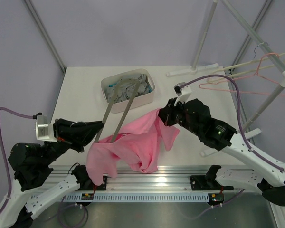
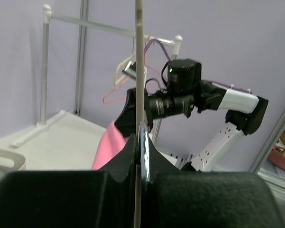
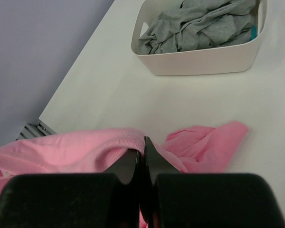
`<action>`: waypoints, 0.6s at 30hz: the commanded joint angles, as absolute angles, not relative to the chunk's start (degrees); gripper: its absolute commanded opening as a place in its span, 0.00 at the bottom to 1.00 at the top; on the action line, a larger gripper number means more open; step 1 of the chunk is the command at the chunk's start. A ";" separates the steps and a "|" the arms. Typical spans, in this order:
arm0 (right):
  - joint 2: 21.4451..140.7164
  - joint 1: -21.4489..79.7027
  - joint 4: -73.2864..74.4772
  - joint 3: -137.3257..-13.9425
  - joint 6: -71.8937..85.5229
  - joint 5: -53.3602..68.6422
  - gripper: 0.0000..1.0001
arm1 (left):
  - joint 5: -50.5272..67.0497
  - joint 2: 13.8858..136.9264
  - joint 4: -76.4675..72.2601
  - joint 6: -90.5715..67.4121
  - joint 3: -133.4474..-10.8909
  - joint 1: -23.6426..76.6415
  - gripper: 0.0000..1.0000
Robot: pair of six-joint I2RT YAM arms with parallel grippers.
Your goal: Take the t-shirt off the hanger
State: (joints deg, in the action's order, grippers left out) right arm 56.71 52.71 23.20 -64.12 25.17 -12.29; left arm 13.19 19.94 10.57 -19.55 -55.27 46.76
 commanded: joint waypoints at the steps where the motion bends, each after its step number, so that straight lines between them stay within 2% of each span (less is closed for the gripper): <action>1: 58.53 52.21 18.73 -67.32 22.68 -3.61 0.00 | 12.30 21.08 -11.31 -22.76 -54.93 46.67 0.00; 5: 60.81 52.29 20.12 -69.43 21.45 -4.65 0.00 | 13.36 25.57 -18.42 -24.34 -55.37 46.67 0.00; 9: 64.42 52.21 21.01 -70.14 20.39 -10.54 0.00 | 9.68 27.68 -23.73 -24.44 -55.11 46.67 0.00; 15: 67.06 52.21 14.16 -63.81 21.35 -2.82 0.00 | 6.07 29.18 -28.30 -20.66 -54.05 46.67 0.00; 18: 67.58 52.21 11.87 -62.23 21.10 -1.76 0.00 | 6.68 30.84 -25.86 -18.38 -55.36 46.67 0.00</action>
